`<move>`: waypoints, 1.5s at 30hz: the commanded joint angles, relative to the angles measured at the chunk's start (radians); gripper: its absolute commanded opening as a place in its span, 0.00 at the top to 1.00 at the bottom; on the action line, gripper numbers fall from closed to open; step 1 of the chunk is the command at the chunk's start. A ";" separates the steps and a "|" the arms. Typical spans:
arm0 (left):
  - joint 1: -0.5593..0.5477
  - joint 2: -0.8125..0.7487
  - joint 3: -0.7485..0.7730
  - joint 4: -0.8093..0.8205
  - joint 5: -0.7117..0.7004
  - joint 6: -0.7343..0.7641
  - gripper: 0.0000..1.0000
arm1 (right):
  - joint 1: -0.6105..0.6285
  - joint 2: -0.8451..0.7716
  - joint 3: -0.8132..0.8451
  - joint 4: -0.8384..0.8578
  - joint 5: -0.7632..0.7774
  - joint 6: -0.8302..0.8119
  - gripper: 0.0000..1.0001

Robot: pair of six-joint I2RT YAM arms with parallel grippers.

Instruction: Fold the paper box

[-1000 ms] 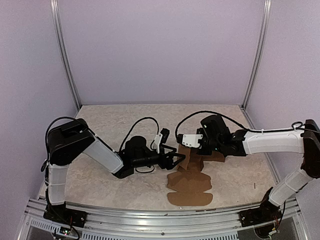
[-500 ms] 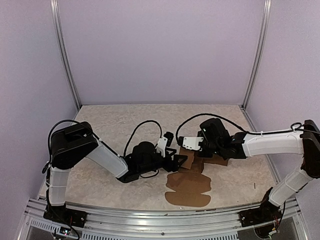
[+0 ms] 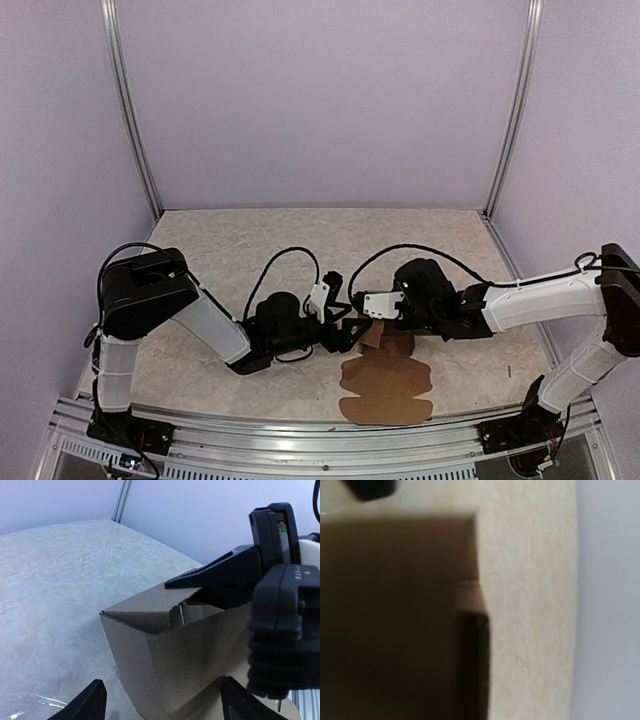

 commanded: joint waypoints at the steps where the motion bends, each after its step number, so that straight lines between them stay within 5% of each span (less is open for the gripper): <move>1: 0.004 0.002 -0.018 0.041 0.084 0.015 0.23 | 0.011 -0.018 -0.002 0.054 0.051 -0.009 1.00; 10: 0.011 0.010 0.067 -0.131 -0.051 0.067 0.25 | 0.012 0.004 -0.046 0.247 0.075 -0.079 1.00; 27: 0.012 0.064 0.051 -0.015 -0.199 0.140 0.27 | 0.014 0.058 -0.118 0.537 0.135 -0.182 1.00; 35: 0.018 0.093 0.087 0.027 -0.247 0.208 0.31 | 0.016 0.096 -0.102 0.505 0.138 -0.156 1.00; 45: 0.053 0.134 0.131 0.095 -0.115 0.249 0.31 | 0.016 0.059 -0.066 0.320 0.050 -0.066 1.00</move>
